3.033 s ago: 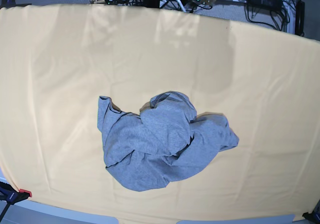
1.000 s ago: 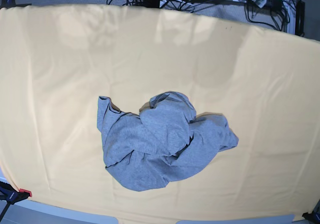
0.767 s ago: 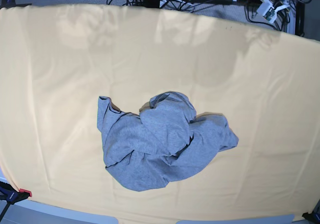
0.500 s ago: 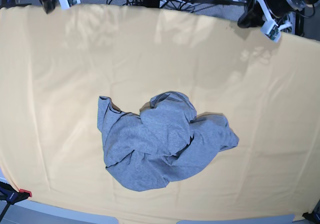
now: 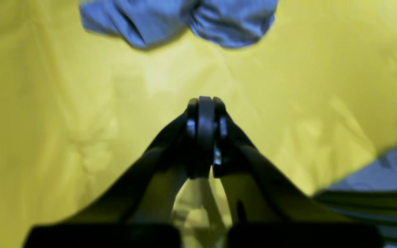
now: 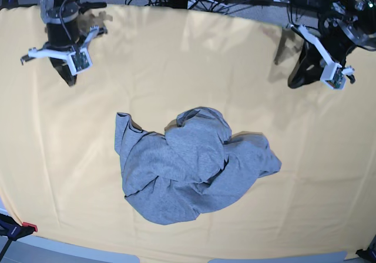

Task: Layout the t-shirt on the table in an organized manner, then fold the t-shirt properly
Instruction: 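Lower the right gripper onto the crumpled grey t-shirt and pinch its edge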

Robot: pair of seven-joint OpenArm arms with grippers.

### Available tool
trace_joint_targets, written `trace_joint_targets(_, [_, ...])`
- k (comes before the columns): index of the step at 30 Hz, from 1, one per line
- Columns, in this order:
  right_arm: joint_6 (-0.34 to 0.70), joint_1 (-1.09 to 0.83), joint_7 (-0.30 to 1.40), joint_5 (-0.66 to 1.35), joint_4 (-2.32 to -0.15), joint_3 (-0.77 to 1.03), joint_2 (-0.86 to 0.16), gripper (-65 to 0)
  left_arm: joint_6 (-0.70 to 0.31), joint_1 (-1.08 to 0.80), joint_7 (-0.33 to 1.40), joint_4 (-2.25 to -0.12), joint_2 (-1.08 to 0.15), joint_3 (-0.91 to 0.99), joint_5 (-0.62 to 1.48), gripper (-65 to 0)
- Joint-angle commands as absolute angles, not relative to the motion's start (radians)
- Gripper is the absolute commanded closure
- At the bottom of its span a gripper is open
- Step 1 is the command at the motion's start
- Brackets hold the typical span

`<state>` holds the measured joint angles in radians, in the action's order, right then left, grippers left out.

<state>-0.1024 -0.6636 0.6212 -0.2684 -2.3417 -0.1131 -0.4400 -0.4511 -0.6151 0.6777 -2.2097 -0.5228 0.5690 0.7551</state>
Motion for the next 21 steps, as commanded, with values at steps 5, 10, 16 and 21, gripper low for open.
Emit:
trace_joint_targets(5, [-0.017,-0.514,0.538,-0.144,-2.327,-0.109,-0.421,0.0,-0.453,-0.563,0.63,-2.197,-0.535,0.576,0.745,0.0])
trace_joint_targets(10, [0.083,-0.361,0.491,-0.036,-2.114,-0.109,-0.393,0.0,-0.457,-0.551,0.62,-2.131,-0.535,0.575,0.738,0.0])
trace_joint_targets(16, [0.245,-0.189,0.47,0.099,-1.926,-0.111,-0.393,-27.3,-0.457,-0.551,0.616,-2.046,-0.535,0.552,0.737,0.0])
trace_joint_targets(21, [0.367,-0.098,0.471,0.215,-1.825,-0.111,-0.356,-29.1,-0.457,-0.548,0.598,-1.993,-0.535,0.536,0.738,0.0])
